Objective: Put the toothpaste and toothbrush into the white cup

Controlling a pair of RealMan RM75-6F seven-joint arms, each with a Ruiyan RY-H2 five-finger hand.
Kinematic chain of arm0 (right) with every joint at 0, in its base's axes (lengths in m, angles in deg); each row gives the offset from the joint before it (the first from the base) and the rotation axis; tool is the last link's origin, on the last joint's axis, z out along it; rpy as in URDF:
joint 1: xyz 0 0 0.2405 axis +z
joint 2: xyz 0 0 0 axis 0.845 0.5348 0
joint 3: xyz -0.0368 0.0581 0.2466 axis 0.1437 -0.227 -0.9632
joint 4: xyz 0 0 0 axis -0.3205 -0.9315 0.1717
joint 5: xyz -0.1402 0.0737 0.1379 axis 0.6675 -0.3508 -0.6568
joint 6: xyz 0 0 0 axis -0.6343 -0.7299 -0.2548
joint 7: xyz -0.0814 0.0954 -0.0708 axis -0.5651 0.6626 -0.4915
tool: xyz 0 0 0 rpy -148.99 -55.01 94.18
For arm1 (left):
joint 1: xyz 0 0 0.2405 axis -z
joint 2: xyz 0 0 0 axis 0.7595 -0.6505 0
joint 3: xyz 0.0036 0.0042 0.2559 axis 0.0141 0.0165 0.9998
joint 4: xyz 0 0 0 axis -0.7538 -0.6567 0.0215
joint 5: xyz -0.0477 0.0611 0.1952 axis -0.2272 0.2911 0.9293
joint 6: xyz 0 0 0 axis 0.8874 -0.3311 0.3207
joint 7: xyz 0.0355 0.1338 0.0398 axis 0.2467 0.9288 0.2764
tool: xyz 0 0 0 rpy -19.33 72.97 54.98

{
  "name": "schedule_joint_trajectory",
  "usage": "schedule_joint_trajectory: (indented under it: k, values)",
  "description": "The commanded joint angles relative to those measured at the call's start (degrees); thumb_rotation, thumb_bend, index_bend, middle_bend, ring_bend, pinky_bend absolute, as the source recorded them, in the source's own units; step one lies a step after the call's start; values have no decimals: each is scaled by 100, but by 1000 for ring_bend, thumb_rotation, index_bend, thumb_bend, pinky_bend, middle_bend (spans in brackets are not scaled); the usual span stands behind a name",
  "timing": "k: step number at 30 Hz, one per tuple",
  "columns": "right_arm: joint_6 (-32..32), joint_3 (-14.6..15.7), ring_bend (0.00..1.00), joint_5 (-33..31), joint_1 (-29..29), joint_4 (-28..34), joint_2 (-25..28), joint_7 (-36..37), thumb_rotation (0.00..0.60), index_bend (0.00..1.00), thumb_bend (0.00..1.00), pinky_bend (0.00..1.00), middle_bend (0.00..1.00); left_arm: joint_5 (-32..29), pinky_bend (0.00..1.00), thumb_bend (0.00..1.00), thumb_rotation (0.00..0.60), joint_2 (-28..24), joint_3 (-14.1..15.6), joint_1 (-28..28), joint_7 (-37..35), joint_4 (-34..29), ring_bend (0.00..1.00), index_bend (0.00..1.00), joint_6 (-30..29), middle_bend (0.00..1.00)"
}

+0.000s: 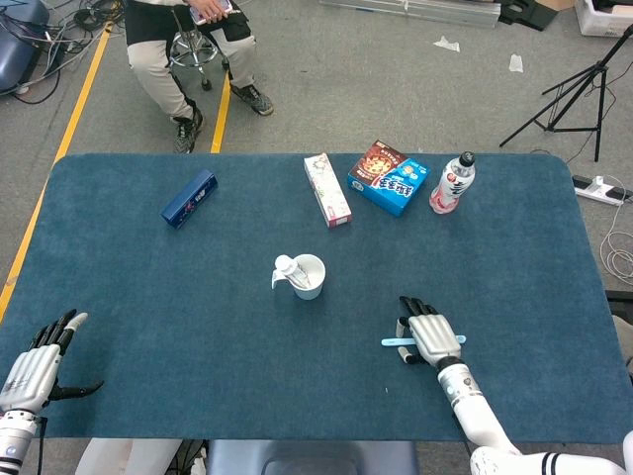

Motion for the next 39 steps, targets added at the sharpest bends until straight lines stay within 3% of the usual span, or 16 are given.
schedule_joint_trajectory:
  k: [1,24,39]
  values:
    - [6,8,0,-11,6,-9,-6,-21,600,509,267,155,73,1,0,0,600,-2,-1,2,7,-6,0,35,1,0]
    - [-81,16,0,-28,2,5,-45,-87,600,580,288,155,90,-16,0,0,600,-8,-7,-2,2,-12,0,36,11,0]
    - [-430,-105,0,242,-149,465,329,148,600,585,294,155,95,-21,0,0,600,9,-8,18,122,-66,0,36,15,0]
